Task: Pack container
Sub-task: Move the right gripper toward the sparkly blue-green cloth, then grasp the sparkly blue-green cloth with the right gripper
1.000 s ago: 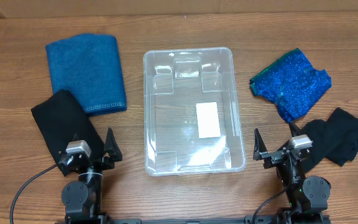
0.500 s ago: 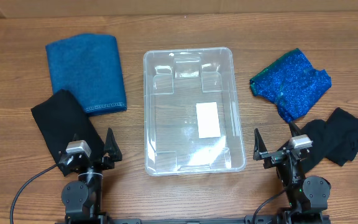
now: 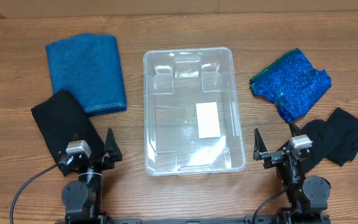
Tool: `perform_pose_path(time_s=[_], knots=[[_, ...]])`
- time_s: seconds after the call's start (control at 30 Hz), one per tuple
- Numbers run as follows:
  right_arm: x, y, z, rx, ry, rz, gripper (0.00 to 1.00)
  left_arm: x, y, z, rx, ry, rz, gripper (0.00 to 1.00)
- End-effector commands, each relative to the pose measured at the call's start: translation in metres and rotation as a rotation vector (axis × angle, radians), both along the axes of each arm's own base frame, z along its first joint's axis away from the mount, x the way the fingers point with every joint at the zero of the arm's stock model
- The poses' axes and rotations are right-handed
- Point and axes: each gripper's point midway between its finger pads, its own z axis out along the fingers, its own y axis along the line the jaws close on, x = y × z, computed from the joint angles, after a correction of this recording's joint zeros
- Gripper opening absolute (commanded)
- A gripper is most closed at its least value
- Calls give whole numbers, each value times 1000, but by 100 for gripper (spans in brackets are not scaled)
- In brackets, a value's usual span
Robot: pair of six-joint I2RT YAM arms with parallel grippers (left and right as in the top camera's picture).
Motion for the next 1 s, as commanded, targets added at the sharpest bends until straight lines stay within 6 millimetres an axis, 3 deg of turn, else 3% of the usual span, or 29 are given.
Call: perform_pose_path(time_s=[0.0,0.13,0.33,0.43,0.57,0.73,0.83,0.97], knots=[[0,-1,-2,-4,-2,-3,100,0,-1,2,22,-8,-9,100],[0,0,-3,6,2,2,100,0,-2,1,22,-7,-9,100],[1,-2,-5,254,72,-17,100,-2,-8,5,-17,-2,-44,100],[2,-18,12,273,96,-116,100,-13,-7,43,-35,-11,-30,100],[9,-35,61,267,104,-223,100,-19,-6,99,-6,3,-24,100],[38,-49,107,229,266,-320,100,-3,7,133,70,197,28,100],[67,-57,104,226,514,-337,100,15,8,150,88,347,16,100],[98,-87,83,246,838,-336,100,21,10,148,76,624,7,100]])
